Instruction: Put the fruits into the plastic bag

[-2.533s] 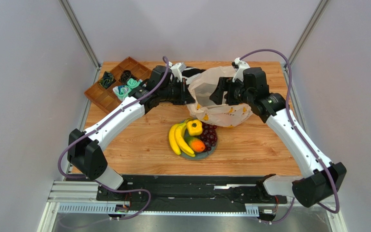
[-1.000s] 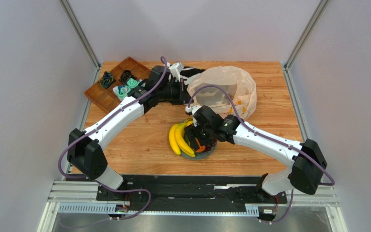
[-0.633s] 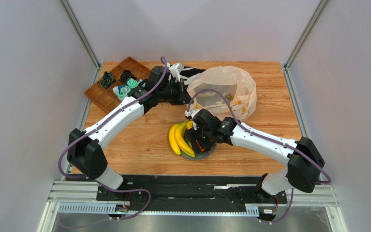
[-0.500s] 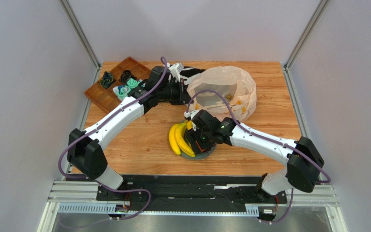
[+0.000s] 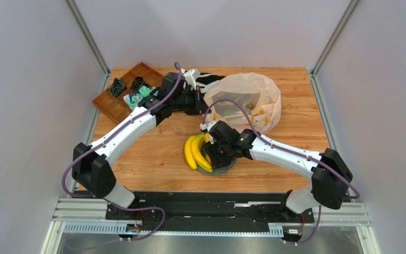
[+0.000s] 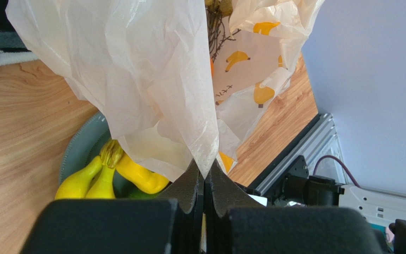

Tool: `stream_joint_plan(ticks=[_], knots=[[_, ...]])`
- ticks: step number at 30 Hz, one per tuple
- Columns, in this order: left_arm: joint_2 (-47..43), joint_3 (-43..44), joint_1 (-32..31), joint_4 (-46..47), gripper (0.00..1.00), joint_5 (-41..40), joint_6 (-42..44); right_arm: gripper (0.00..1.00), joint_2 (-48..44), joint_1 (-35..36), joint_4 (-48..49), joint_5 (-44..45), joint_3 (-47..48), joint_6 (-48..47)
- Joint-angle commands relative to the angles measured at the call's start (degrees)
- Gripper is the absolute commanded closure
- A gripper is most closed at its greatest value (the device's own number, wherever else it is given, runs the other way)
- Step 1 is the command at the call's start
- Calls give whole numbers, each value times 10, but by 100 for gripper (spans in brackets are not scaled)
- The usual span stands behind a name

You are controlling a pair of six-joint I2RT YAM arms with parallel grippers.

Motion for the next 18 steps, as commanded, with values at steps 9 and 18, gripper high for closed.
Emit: stream_joint_plan(ticks=[9,18], knots=[[-32,-8,2,10,100,-1,-5,75,-89,5,-58,49,46,8],[-24,-11,2,19,100,1,-7,75,-179,5,-155,57,110,-7]])
